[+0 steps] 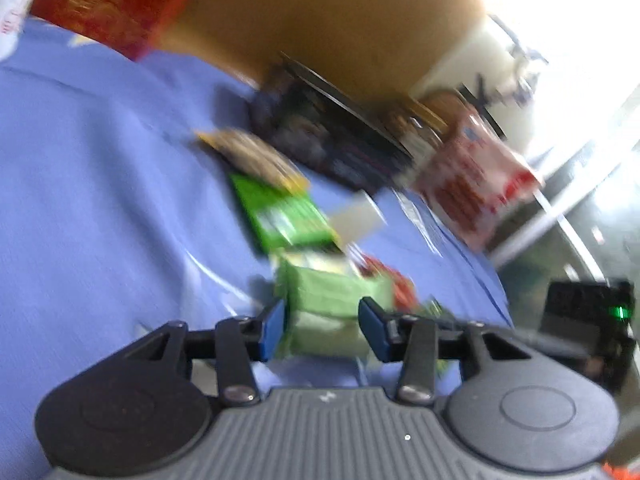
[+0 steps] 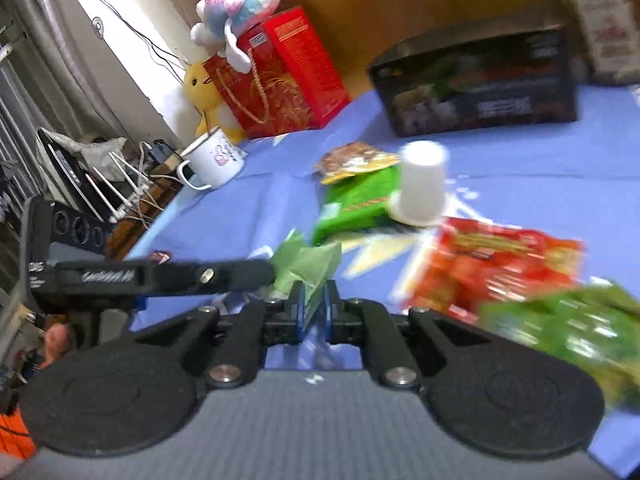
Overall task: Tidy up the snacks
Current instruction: 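Grasp the light green pastry packet with the left gripper, then lower the green pastry into the black box and open left gripper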
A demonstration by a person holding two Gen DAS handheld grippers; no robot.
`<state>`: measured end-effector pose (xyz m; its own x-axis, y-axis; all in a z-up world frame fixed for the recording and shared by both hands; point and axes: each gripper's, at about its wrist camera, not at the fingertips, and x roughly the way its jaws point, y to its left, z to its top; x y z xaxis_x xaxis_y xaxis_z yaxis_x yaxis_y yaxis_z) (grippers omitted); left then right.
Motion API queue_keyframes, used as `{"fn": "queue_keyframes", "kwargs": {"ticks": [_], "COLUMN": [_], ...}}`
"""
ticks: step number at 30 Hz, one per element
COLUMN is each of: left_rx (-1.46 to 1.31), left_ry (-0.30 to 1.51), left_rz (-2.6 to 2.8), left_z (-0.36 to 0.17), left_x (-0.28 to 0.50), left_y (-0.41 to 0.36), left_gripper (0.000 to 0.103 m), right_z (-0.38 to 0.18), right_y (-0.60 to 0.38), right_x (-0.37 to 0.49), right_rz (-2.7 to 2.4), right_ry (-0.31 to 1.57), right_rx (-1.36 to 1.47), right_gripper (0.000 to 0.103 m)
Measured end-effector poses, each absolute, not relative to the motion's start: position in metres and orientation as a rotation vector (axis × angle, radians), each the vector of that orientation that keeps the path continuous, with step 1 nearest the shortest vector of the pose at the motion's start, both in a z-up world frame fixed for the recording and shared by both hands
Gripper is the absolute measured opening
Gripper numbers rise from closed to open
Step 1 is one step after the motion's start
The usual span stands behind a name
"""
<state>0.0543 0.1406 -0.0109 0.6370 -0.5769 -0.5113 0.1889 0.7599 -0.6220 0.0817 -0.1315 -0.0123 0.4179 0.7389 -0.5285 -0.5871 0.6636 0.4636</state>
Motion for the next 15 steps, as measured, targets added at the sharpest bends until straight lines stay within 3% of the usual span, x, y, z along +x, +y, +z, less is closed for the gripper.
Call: {"fn": "queue_keyframes", "kwargs": {"ticks": [5,7,8,15], "left_rx": [-0.517,-0.521,-0.532,-0.513], "left_ry": [0.767,0.735,0.728,0.811], "left_rz": [-0.554,-0.529,-0.522,-0.508], "left_z": [-0.005,0.003,0.005,0.0], "left_x": [0.04,0.039,0.041,0.057], "left_y": [0.117,0.122,0.126,0.113], "left_gripper": [0.041,0.043,0.043,0.043], "right_z": [-0.01,-0.009,-0.008,-0.017], "right_y": [-0.165,-0.17,-0.17,-0.147], "right_x": [0.065,0.058,0.052,0.049], "right_rz": [0.772,0.781,0.779,0.776], "right_ry": [0.728,0.71,0.688,0.636], "right_rx": [0.189,0.179,0.148,-0.032], "right_gripper": [0.023,0.041,0.044,0.044]}}
